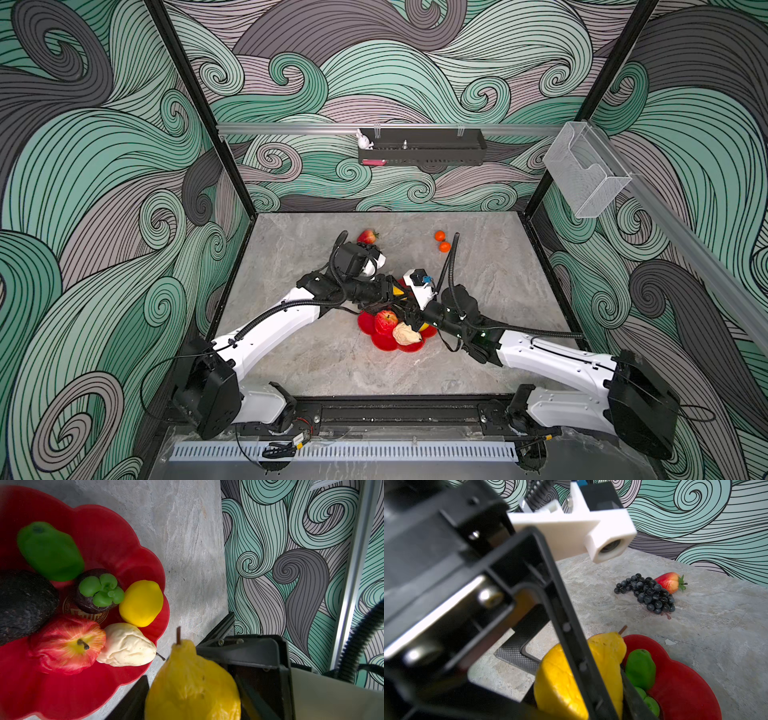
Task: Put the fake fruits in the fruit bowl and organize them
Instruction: 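Grasp the yellow pear with the left gripper while the right gripper releases it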
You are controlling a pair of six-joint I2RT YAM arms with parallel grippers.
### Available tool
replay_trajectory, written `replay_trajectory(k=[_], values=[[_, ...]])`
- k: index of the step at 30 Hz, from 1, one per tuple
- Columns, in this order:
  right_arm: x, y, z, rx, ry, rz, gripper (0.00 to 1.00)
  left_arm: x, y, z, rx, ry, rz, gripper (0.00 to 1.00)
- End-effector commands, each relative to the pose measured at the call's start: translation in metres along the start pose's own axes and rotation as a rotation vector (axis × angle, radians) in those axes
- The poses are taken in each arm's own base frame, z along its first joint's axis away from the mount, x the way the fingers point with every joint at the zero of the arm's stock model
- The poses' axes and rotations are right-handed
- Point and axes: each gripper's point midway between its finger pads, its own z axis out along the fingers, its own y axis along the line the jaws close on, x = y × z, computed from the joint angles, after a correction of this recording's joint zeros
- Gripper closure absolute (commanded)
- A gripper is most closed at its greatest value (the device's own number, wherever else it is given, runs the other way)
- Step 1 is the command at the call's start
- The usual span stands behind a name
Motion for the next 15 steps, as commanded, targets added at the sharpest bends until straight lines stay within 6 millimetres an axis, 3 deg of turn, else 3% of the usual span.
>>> replay_trajectory(k=[1,10,15], values=[[-0.027,0.004,0.001,-0.01,-0.08,0.004,0.54,-0.004,-0.015,-0.003,0.031,0.003,0.032,0.4],[-0.02,-0.003,0.002,0.028,-0.053,0.012,0.49,-0.009,-0.018,-0.007,0.027,-0.025,0.05,0.51],[-0.012,-0.01,-0.002,0.07,-0.014,0.031,0.35,-0.013,-0.014,-0.009,0.001,-0.053,0.067,0.51]])
